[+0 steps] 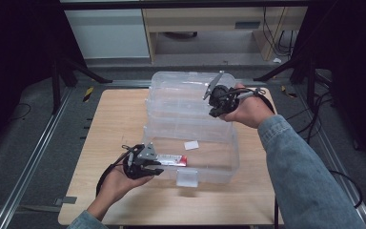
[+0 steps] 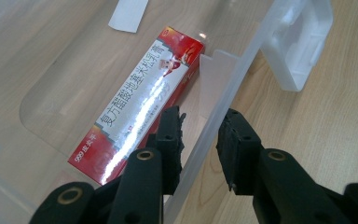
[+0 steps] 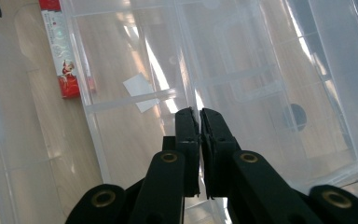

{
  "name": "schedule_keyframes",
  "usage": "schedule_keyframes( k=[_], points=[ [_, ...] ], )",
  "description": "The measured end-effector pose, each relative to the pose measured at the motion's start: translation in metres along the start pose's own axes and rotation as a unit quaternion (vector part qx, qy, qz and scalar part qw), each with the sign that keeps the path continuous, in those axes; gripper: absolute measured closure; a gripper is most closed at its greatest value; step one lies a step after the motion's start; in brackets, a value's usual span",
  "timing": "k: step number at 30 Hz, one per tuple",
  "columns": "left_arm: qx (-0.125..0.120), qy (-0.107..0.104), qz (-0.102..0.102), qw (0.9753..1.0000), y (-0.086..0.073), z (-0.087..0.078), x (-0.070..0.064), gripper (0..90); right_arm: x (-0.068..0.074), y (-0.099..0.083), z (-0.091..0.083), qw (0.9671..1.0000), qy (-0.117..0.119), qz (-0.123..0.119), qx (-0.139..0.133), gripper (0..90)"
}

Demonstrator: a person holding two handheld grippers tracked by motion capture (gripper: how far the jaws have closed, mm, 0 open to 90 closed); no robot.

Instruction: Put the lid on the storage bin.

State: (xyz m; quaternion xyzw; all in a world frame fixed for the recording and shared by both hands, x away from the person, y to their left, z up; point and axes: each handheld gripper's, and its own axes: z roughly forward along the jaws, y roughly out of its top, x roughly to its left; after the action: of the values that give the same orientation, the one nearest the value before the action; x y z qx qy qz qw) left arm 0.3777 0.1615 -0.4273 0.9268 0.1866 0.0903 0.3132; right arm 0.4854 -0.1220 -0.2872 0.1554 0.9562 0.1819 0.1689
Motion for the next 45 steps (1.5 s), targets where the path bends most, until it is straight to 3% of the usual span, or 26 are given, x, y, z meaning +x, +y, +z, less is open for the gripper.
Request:
schedule_keyframes(
  k=[17, 22, 28, 31, 45],
  points=[
    [-0.002, 0.002, 0.001, 1.0, 0.0, 0.001, 0.0, 69.8, 0.029, -0.009, -0.013, 0.9998, 0.001, -0.016, -0.012, 87.3],
    [-0.001, 0.004, -0.004, 1.0, 0.003, 0.002, 0.001, 69.7, 0.023, -0.008, -0.011, 0.9999, 0.003, -0.013, -0.01, 86.9],
    [-0.01, 0.02, -0.013, 0.9997, 0.017, 0.014, 0.005, 70.3, 0.0, -0.004, -0.003, 1.0, -0.008, -0.005, 0.0, 84.6],
    [-0.013, 0.021, -0.016, 0.9996, 0.018, 0.016, 0.006, 70.2, -0.004, -0.003, -0.001, 0.9999, -0.009, -0.004, 0.003, 84.4],
    [-0.014, 0.025, -0.013, 0.9995, 0.018, 0.016, 0.005, 69.9, 0.011, -0.01, -0.006, 0.9997, -0.009, -0.017, -0.012, 85.5]
  ],
)
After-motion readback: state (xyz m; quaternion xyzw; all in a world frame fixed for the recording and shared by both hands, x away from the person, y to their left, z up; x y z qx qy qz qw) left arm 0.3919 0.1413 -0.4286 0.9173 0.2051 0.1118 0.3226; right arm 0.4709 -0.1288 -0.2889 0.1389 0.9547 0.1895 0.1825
